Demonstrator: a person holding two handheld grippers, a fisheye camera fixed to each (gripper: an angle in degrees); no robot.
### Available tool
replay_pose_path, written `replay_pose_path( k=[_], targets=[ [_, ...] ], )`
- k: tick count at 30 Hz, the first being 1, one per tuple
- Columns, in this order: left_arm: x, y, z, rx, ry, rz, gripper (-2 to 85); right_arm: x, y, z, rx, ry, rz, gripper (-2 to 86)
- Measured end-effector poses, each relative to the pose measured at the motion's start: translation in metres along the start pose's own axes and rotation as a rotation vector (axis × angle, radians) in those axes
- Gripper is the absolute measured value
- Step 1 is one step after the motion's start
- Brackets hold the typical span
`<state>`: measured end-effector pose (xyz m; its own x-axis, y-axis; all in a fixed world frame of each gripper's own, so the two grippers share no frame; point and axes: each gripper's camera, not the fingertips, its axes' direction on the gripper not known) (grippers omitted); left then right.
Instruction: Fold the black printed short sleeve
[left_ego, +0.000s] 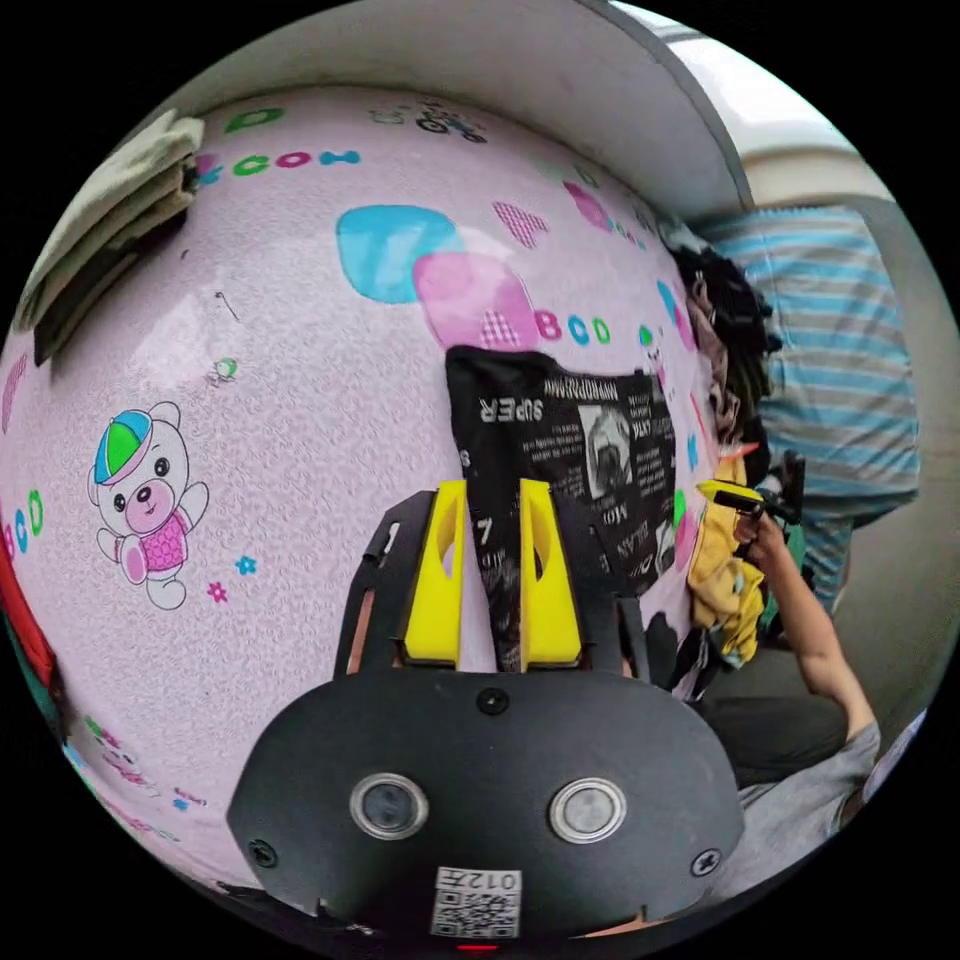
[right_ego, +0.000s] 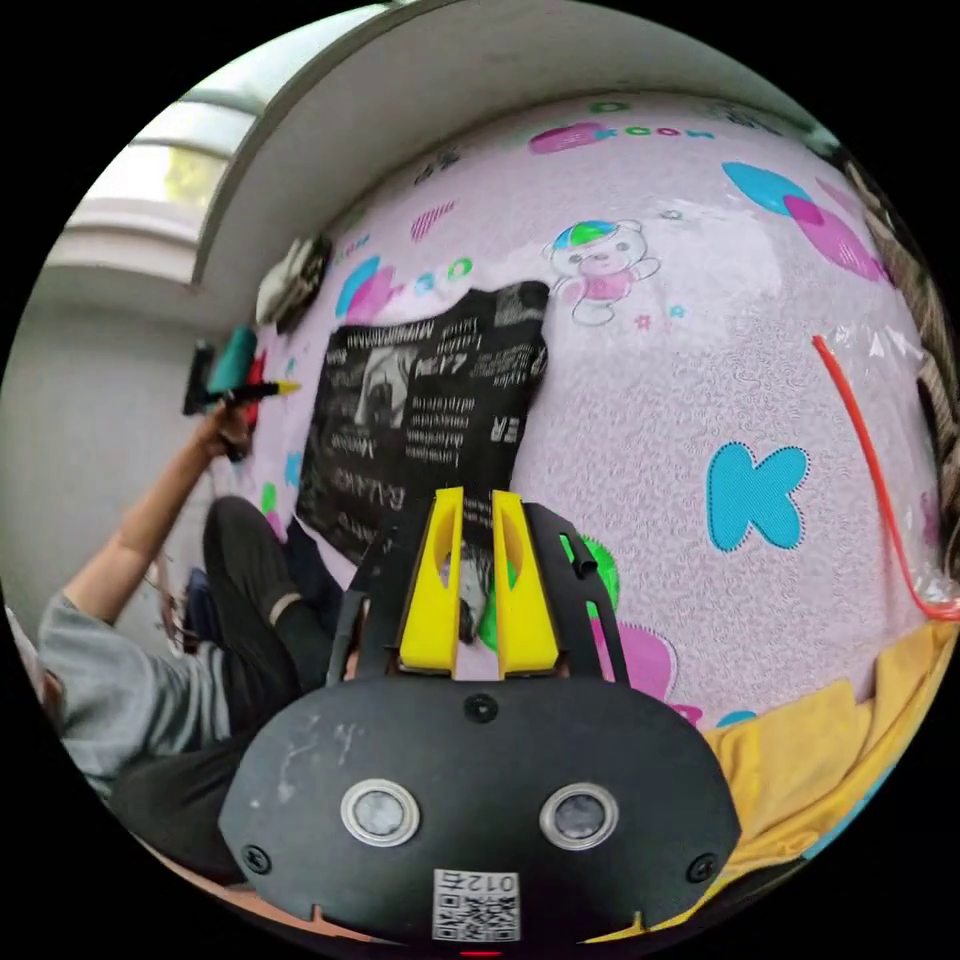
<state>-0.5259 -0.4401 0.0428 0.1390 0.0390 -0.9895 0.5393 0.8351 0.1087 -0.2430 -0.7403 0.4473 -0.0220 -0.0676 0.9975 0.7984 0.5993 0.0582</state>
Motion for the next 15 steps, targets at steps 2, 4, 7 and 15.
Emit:
replay_pose_path(
  k=[2,4,7,15],
  targets=[
    [-0.014,-0.001,0.001,0.009,0.045,-0.020,9.6,0.029,-0.026,-0.007,0.035,-0.070,0.078,9.3],
    [-0.027,0.001,0.003,0.011,0.071,-0.018,10.8,0.045,-0.042,-0.007,0.047,-0.093,0.105,10.6],
    [-0.041,0.007,0.002,0.023,0.080,-0.003,12.0,0.063,-0.061,-0.003,0.058,-0.106,0.123,11.5],
    [-0.079,0.040,-0.004,0.030,0.170,0.042,12.6,0.101,-0.099,0.009,0.086,-0.198,0.150,11.1]
  ],
)
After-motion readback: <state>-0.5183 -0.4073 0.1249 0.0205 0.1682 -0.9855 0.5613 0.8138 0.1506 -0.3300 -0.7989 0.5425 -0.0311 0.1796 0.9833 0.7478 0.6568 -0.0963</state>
